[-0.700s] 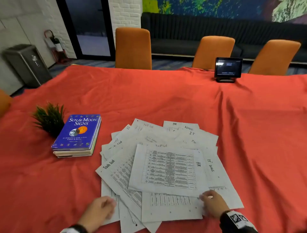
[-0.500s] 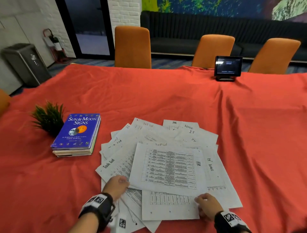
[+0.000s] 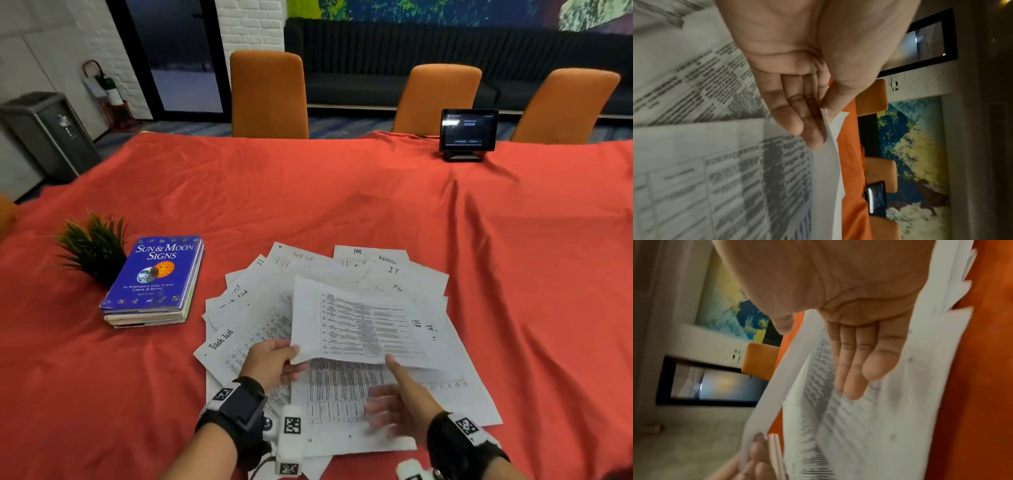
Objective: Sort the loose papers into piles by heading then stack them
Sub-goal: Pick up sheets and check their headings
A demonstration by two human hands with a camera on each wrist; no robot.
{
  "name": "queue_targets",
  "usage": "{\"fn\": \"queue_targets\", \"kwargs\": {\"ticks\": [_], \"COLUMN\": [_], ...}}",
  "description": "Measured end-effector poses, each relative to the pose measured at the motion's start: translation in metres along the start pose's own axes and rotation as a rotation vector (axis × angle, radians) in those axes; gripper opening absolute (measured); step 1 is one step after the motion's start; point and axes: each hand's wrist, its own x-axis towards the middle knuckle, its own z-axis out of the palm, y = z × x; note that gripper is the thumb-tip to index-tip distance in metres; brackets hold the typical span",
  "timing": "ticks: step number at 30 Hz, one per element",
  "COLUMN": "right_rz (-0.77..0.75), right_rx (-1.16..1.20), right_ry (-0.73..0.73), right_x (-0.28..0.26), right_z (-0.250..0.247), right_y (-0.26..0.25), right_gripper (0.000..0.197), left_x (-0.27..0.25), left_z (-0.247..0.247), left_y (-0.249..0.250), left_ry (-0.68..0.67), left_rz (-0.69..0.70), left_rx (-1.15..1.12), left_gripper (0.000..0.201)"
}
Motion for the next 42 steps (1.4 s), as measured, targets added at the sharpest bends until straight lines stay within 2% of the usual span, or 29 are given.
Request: {"fn": "queue_targets", "kwargs": {"ticks": [2,5,7,10,12,14,17,20,26,31,34,38,42], "right_rz": [-0.07,-0.187,-0.234,-0.28,-0.301,-0.302,-0.244,-0.187,-0.138,-0.12,-0.192,-0.312,-0.353], "right_rx": [0.204,0.439,0.478,0.341,0.224,0.18,0.103,0.025,-0.133,-0.149,-0.177,-0.251,-0.426], "right_ry": [0.027,0.218,0.335,0.476,0.561,0.622,0.677,0.711,0.692,0.68,0.675,0.616,0.454], "right_x": [0.005,0.019,0.029,0.029,0.027,0.027,0.024,0.027,0.021,0.016,0.002,-0.005,0.017], "right_z": [0.007,0.006,-0.004,-0.029,-0.051,-0.074,-0.093,-0.101,-0.093,-0.095,-0.092,-0.072,-0.033], "right_y": [-0.01,-0.024,-0.031,-0.038,-0.036,-0.029,-0.012,0.008,0.025,0.025,0.018,0.005,-0.004], "right_gripper": [0.054,0.02,0.015,0.003,0.01,0.008,0.008,0.014,0.011,0.017,0.016,0.017,0.017], "left_x": [-0.011,-0.024,-0.024,-0.017,-0.009,-0.001,0.009,0.013,0.016,0.023,0.017,0.0,0.003], "left_z": [0.009,0.018,0.016,0.001,-0.013,-0.026,-0.033,-0.024,-0.009,-0.037,-0.066,-0.075,-0.07], "left_y": [0.002,-0.003,-0.011,-0.026,-0.038,-0.049,-0.064,-0.069,-0.067,-0.064,-0.058,-0.058,-0.084], "left_ry": [-0.094,-0.235,-0.274,-0.167,-0.042,0.043,0.075,0.081,0.101,0.173,0.225,0.111,0.045], "left_rz": [0.007,0.019,0.022,0.01,-0.015,-0.048,-0.094,-0.063,0.003,0.025,0.027,-0.024,-0.103], "left_rx": [0.012,0.138,0.246,0.354,0.445,0.506,0.542,0.592,0.608,0.526,0.428,0.382,0.303], "left_gripper": [0.021,0.022,0.022,0.019,0.016,0.017,0.026,0.026,0.007,0.004,0.016,0.036,0.04]}}
